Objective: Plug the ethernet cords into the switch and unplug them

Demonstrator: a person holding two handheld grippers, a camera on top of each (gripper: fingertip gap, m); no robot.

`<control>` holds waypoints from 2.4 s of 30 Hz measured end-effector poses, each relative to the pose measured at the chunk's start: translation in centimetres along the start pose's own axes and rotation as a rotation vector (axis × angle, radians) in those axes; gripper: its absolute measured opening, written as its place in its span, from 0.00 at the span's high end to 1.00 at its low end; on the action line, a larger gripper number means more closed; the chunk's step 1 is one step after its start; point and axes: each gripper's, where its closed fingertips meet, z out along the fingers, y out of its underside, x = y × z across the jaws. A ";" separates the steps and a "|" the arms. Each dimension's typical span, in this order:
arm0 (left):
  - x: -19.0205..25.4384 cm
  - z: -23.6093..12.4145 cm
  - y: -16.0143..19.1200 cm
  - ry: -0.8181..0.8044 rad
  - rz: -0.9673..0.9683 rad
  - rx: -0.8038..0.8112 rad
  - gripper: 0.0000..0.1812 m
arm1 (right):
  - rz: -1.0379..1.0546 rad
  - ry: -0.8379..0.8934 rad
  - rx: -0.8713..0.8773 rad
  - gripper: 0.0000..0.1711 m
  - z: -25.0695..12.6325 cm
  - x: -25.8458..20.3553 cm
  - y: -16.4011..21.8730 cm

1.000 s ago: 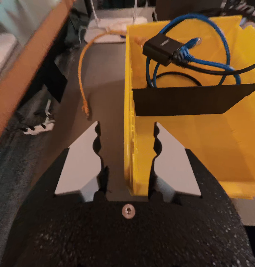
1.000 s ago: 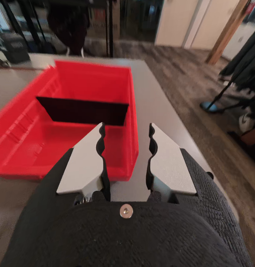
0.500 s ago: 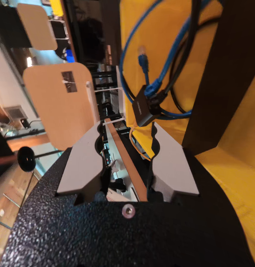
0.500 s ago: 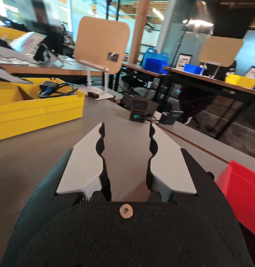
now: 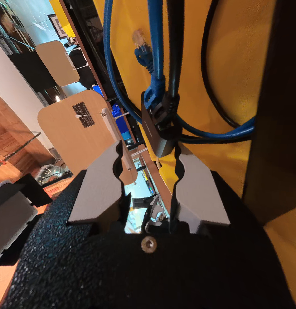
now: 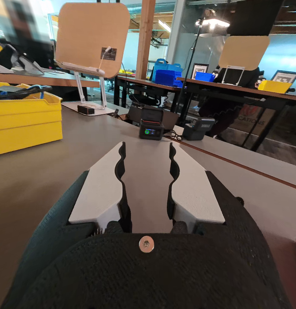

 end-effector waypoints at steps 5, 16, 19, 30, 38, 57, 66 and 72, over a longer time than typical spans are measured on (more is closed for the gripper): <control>0.2 0.8 -1.2 0.038 0.077 0.056 0.72 | -0.070 0.039 0.001 0.73 -0.1 0.7 0.7; -1.1 1.1 -4.0 0.018 0.071 0.094 0.88 | -0.107 0.037 -0.005 0.75 -0.2 0.3 0.8; -2.8 0.0 -3.2 -0.011 -0.050 0.054 0.88 | -0.105 0.040 -0.002 0.76 -0.2 0.4 0.8; -19.2 -9.1 3.6 -0.310 -0.362 -0.089 0.89 | -0.093 0.102 0.024 0.79 -0.9 2.8 0.4; -35.0 -15.2 4.2 -0.517 -0.334 -0.130 0.89 | -0.208 0.178 -0.025 0.81 -1.9 7.3 1.3; -31.4 -3.3 -25.4 -0.357 -0.536 0.284 0.89 | -0.286 0.435 0.086 0.84 -6.5 15.1 -0.8; -15.8 3.6 -30.4 -0.169 -0.507 0.119 0.89 | -0.301 0.468 0.137 0.82 -7.3 14.9 -2.0; -10.1 5.3 -30.9 -0.036 -0.461 0.113 0.89 | -0.564 0.330 0.170 0.79 -6.6 11.0 -3.9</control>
